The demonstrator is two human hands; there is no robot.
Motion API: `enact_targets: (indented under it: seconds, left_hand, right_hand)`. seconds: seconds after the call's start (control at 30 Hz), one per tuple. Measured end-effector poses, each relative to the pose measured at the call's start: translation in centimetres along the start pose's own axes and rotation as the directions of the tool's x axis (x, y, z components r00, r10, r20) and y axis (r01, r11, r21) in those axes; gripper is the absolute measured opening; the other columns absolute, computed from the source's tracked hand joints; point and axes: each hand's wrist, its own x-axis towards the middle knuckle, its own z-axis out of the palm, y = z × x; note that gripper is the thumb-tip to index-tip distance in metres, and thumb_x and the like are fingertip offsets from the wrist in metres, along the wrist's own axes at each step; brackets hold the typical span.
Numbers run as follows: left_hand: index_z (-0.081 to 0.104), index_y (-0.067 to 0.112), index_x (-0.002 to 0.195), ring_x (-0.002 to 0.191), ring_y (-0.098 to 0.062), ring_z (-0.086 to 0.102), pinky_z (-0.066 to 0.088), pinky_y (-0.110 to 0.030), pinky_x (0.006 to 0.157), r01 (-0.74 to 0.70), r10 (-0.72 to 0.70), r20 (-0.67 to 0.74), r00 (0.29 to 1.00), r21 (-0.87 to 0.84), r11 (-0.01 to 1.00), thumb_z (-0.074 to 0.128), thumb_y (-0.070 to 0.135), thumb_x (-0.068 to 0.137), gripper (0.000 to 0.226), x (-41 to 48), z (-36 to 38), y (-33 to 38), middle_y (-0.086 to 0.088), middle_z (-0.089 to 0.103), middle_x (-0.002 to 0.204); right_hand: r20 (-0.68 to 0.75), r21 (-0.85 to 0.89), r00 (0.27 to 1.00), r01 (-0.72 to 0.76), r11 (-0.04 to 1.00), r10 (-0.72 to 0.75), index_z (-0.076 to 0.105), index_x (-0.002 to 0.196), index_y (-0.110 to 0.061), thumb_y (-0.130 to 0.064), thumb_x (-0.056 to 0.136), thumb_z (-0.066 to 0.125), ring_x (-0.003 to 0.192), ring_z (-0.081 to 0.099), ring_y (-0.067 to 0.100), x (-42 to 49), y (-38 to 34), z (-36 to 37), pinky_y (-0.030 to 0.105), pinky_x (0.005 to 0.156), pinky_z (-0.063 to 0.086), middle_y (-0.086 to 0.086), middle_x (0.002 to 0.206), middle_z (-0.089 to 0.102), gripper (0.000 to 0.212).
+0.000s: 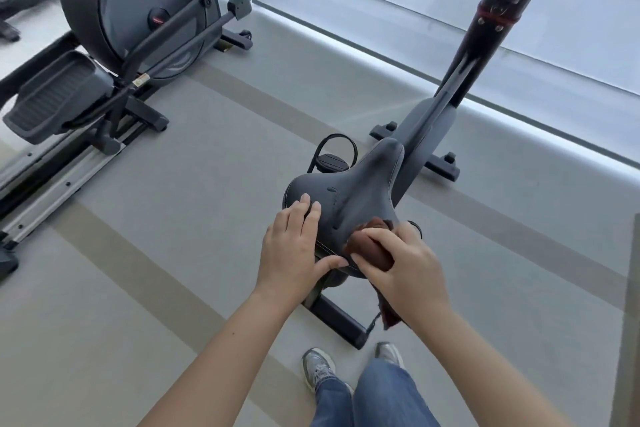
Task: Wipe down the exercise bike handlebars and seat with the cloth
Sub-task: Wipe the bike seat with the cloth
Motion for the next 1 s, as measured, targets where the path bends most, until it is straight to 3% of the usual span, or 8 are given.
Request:
enact_targets:
  seconds: [0.07, 0.2, 0.4, 0.57, 0.7, 0.83, 1.0]
  left_hand:
    - [0.056, -0.001, 0.120, 0.102, -0.037, 0.055, 0.051, -0.045, 0.075, 0.019, -0.019, 0.003, 1.000, -0.016, 1.000, 0.081, 0.051, 0.052, 0.089, 0.0, 0.0, -0.1, -0.019, 0.056, 0.125]
    - [0.053, 0.003, 0.124, 0.108, -0.035, 0.051, 0.049, -0.045, 0.079, 0.053, -0.055, -0.037, 0.998, -0.040, 0.998, 0.081, 0.050, 0.053, 0.090, 0.0, 0.4, 0.0, -0.015, 0.052, 0.130]
    - [0.047, 0.006, 0.131, 0.113, -0.032, 0.046, 0.047, -0.044, 0.082, 0.056, -0.058, -0.086, 0.995, -0.025, 0.998, 0.076, 0.052, 0.061, 0.088, -0.3, 0.9, 0.2, -0.012, 0.046, 0.137]
    - [0.046, 0.005, 0.132, 0.116, -0.032, 0.043, 0.043, -0.043, 0.090, 0.029, -0.036, -0.092, 0.995, -0.075, 0.997, 0.076, 0.050, 0.062, 0.088, -0.4, 0.9, -0.1, -0.012, 0.044, 0.138]
    - [0.063, -0.001, 0.111, 0.095, -0.035, 0.060, 0.052, -0.044, 0.077, -0.180, 0.167, -0.154, 0.974, -0.071, 0.981, 0.085, 0.036, 0.057, 0.069, 0.3, -0.2, -2.4, -0.016, 0.062, 0.117]
    - [0.069, -0.001, 0.099, 0.091, -0.031, 0.064, 0.053, -0.042, 0.074, -0.431, 0.408, -0.202, 0.890, -0.080, 0.899, 0.087, 0.027, 0.055, 0.055, 2.4, -0.8, -6.0, -0.015, 0.067, 0.105]
    - [0.069, -0.003, 0.094, 0.093, -0.029, 0.065, 0.054, -0.037, 0.078, -0.597, 0.558, -0.231, 0.797, -0.159, 0.787, 0.087, 0.021, 0.058, 0.047, 4.1, -0.2, -8.6, -0.016, 0.068, 0.102]
  right_hand:
    - [-0.033, -0.036, 0.999, 0.002, 0.999, -0.003, 0.071, 0.095, -0.022, -0.035, 0.073, 0.075, 0.070, 0.057, 0.025, 1.7, -0.7, 0.6, 0.026, 0.060, 0.041, 0.007, 0.081, 0.056, 0.026]
    - [0.039, -0.135, 0.999, 0.020, 0.991, -0.014, 0.065, 0.107, -0.024, -0.045, 0.082, 0.061, 0.085, 0.055, 0.026, 5.3, -1.7, 1.3, 0.033, 0.071, 0.044, 0.007, 0.096, 0.054, 0.032]
    - [0.004, 0.015, 0.997, 0.079, 0.997, -0.079, 0.071, 0.095, -0.021, -0.033, 0.070, 0.079, 0.062, 0.055, 0.022, -0.7, -0.2, 0.2, 0.022, 0.055, 0.039, 0.006, 0.076, 0.054, 0.029]
    - [0.007, -0.034, 1.000, 0.029, 0.999, -0.028, 0.066, 0.103, -0.025, -0.041, 0.077, 0.068, 0.076, 0.053, 0.021, 2.5, -0.4, 1.2, 0.027, 0.066, 0.041, 0.002, 0.085, 0.049, 0.030]
    - [-0.053, -0.104, 0.991, -0.130, 0.986, 0.125, 0.061, 0.110, -0.024, -0.046, 0.081, 0.061, 0.091, 0.056, 0.030, 8.3, -0.4, 2.0, 0.033, 0.075, 0.041, 0.008, 0.097, 0.052, 0.036]
    - [-0.043, -0.195, 0.979, -0.202, 0.960, 0.197, 0.059, 0.114, -0.023, -0.045, 0.083, 0.060, 0.102, 0.054, 0.033, 12.3, -1.2, 2.5, 0.036, 0.082, 0.041, 0.011, 0.112, 0.052, 0.038]
    - [-0.036, -0.148, 0.985, -0.175, 0.973, 0.171, 0.063, 0.103, -0.032, -0.047, 0.078, 0.064, 0.083, 0.055, 0.022, 7.2, -3.9, 2.9, 0.032, 0.072, 0.042, 0.001, 0.089, 0.053, 0.030]
